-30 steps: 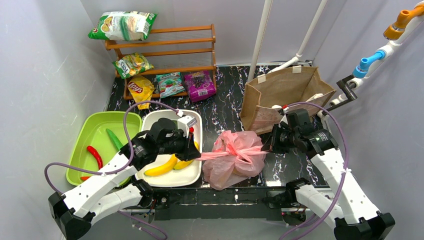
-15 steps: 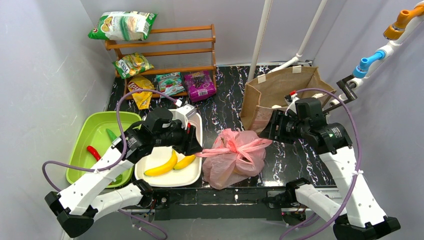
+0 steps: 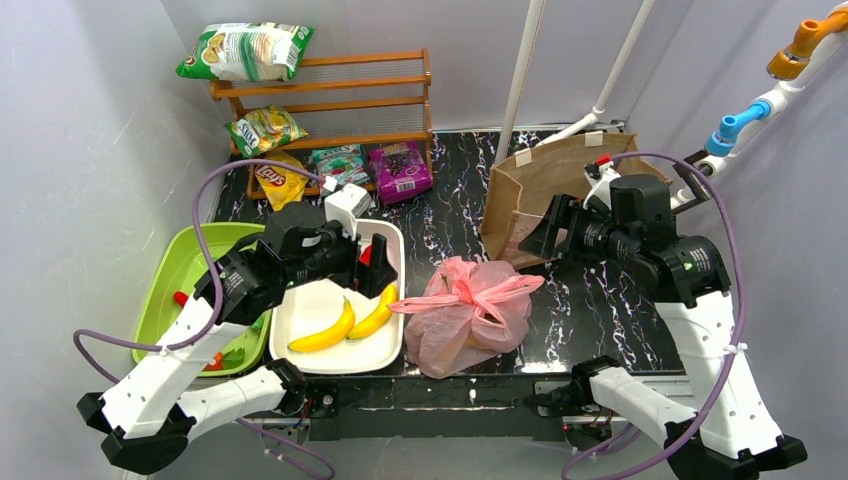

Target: Place the food into the grocery bag and tie it

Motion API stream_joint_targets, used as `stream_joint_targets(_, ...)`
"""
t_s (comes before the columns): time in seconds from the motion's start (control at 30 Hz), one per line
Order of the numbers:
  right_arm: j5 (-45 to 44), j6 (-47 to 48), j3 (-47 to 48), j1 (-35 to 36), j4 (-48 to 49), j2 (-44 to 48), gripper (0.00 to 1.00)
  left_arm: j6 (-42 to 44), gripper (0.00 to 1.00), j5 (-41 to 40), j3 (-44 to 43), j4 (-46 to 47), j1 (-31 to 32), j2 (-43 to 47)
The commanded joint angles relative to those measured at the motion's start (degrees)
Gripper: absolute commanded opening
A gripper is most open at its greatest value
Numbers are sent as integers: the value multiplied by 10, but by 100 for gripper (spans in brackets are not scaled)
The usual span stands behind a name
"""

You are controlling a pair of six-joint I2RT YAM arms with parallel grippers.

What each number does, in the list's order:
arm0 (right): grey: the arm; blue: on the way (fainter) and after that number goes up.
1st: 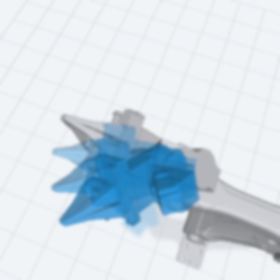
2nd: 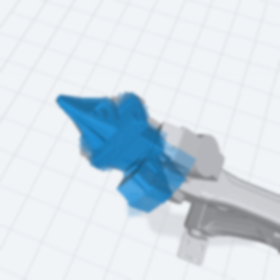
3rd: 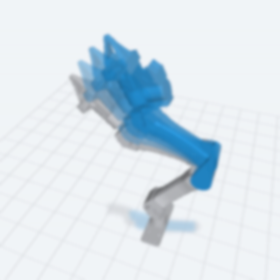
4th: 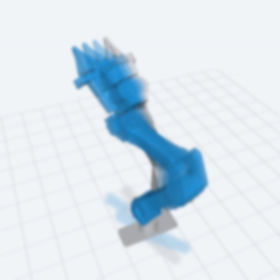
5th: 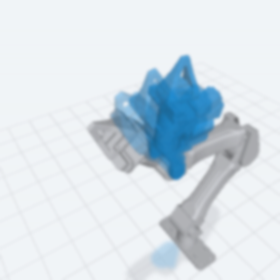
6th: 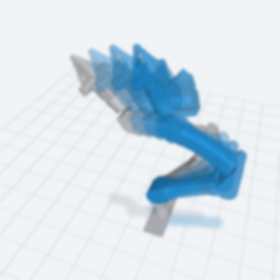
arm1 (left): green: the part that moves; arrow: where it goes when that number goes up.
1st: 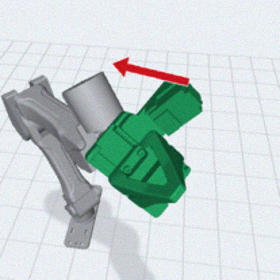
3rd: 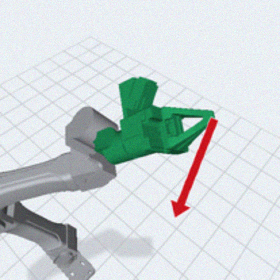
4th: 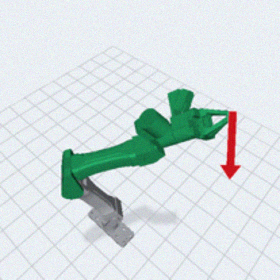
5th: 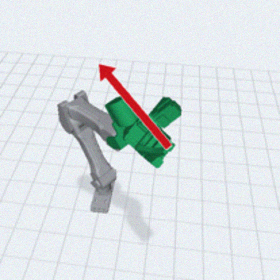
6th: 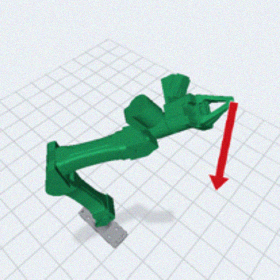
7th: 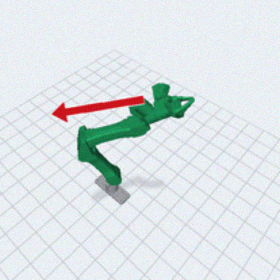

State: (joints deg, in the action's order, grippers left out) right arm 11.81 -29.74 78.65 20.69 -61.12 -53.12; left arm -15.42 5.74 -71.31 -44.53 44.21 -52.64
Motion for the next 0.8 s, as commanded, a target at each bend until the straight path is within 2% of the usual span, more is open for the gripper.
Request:
stream_joint_targets(0.0, -14, 6, 35, -1, 31, -13, 81, -14, 98, -154, -37, -37, -3, -18)
stream_joint_targets(0.2, -31, 8, 72, -1, 34, -41, 82, -26, 98, -266, -97, -64, -7, -75)
stream_joint_targets(0.33, -84, 2, 97, -2, 21, -60, 82, -47, 98, -311, -144, -85, -25, -130)
stream_joint_targets(0.5, -196, -35, 133, -2, -16, -86, 85, -87, 98, -277, -183, -76, -54, -179)
stream_joint_targets(0.6, -233, -54, 141, -2, -28, -97, 86, -129, 98, -247, -182, -55, -78, -186)
stream_joint_targets(0.73, -216, -76, 138, -10, -31, -114, 87, -186, 98, -107, -153, -8, -161, -171)
stream_joint_targets(0.77, -236, -103, 138, -11, -35, -117, 88, -199, 98, -84, -141, -1, -182, -164)
